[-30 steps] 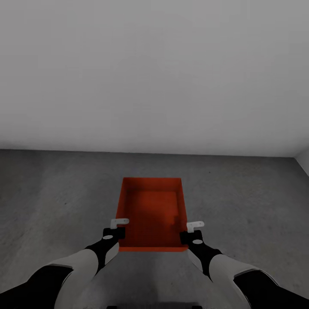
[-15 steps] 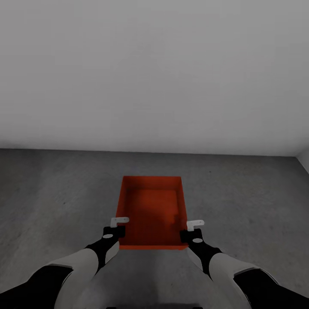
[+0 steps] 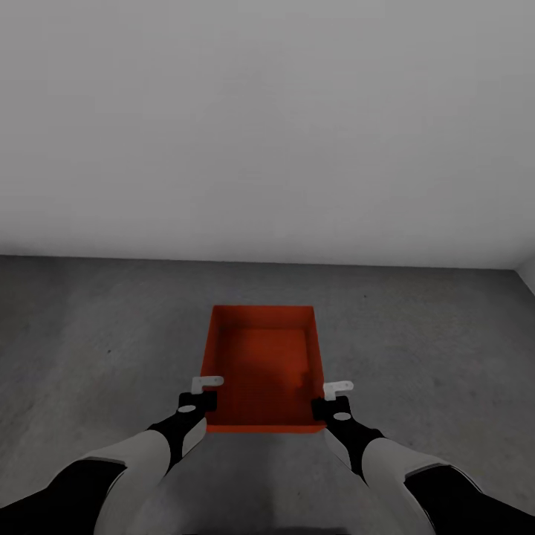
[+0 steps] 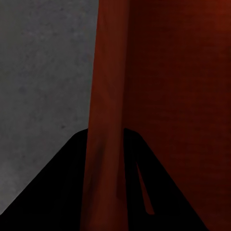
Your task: Move the two storage containers from the living room to the garage. In the garage, place one container on the floor and stack the other container on top of it (either order is fine).
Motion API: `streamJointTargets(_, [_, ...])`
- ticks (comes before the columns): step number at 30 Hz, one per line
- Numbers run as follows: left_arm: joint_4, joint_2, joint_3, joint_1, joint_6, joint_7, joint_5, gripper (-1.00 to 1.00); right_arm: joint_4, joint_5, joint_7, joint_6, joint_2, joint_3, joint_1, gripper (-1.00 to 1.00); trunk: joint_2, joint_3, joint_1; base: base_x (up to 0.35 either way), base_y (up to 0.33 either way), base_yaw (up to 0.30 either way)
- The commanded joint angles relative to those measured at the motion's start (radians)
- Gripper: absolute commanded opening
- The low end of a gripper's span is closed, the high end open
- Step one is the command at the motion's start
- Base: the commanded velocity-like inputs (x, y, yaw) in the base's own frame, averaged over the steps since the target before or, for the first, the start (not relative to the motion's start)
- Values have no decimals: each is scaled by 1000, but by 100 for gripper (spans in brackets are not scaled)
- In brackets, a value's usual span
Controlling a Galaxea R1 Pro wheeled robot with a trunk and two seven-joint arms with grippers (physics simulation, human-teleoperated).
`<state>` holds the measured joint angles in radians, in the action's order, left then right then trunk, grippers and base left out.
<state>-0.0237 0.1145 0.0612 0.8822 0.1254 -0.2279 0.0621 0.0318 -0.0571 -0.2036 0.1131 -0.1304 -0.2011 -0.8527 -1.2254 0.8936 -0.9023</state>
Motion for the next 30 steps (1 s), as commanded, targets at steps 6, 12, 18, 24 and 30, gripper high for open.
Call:
streamJointTargets(6, [-2, 1, -32, 1, 22, -13, 1, -100, -6, -26, -13, 6, 0, 3, 0, -100, -43, 19, -23, 0, 0, 0])
streamJointTargets(12, [-2, 1, -32, 1, 22, -13, 1, -100, -6, -26, -13, 6, 0, 3, 0, -100, -85, 38, -46, 0, 0, 0])
streamJointTargets(18, [-2, 1, -32, 1, 22, -13, 1, -100, -6, -26, -12, 4, 0, 3, 0, -100, -127, 57, -69, 0, 0, 0])
streamJointTargets(24, [-2, 1, -31, 1, 22, -13, 1, -100, -6, -26, -13, 6, -3, 3, 0, -100, -169, 76, -92, 0, 0, 0])
streamJointTargets(30, [-2, 1, -31, 1, 22, -13, 1, -100, -6, -26, -14, 5, -3, 3, 0, -100, -211, 102, -115, 0, 0, 0])
